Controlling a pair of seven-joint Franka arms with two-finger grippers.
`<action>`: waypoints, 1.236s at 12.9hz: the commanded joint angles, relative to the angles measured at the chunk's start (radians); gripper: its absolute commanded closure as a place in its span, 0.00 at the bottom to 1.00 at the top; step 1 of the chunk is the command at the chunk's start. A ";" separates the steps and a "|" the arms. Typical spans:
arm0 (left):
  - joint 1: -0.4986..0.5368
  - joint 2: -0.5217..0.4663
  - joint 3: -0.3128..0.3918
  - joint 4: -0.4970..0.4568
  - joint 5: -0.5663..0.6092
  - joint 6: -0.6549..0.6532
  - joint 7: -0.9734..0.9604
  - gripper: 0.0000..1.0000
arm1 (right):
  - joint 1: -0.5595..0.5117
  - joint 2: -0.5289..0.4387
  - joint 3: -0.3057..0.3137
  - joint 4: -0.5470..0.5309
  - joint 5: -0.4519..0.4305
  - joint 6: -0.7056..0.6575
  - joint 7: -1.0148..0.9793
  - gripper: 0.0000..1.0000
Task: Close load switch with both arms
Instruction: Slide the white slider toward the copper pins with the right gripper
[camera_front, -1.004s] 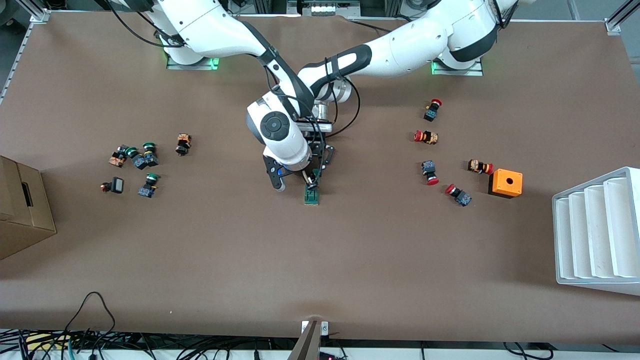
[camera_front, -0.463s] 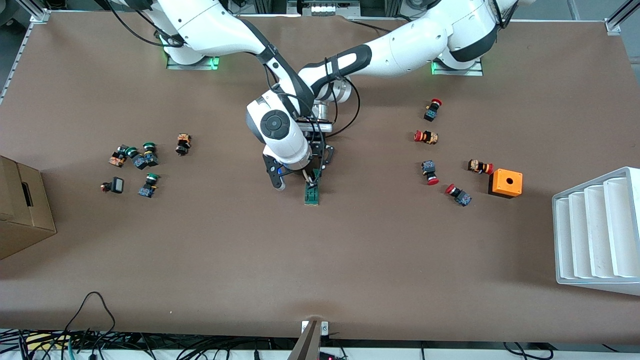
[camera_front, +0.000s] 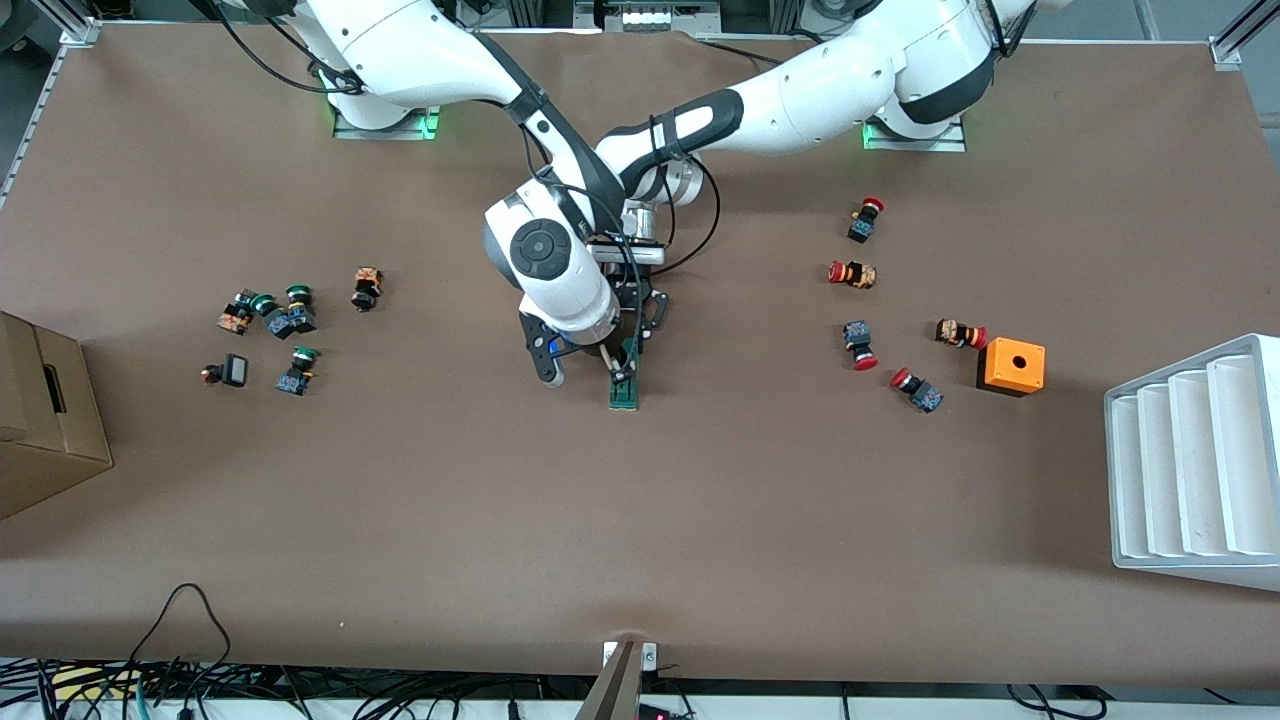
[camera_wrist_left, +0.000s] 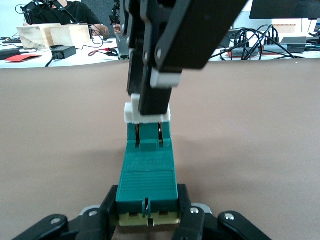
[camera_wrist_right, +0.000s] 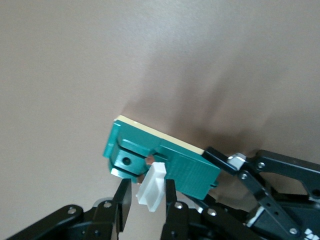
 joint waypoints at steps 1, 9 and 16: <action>-0.028 0.036 0.009 0.068 0.015 0.037 0.006 1.00 | -0.009 0.018 0.008 0.035 -0.015 -0.006 0.011 0.70; -0.028 0.036 0.009 0.068 0.017 0.037 0.000 1.00 | -0.032 0.031 0.008 0.065 -0.015 -0.004 0.009 0.76; -0.028 0.038 0.009 0.068 0.020 0.037 0.000 1.00 | -0.032 0.065 0.008 0.104 -0.015 -0.004 0.014 0.76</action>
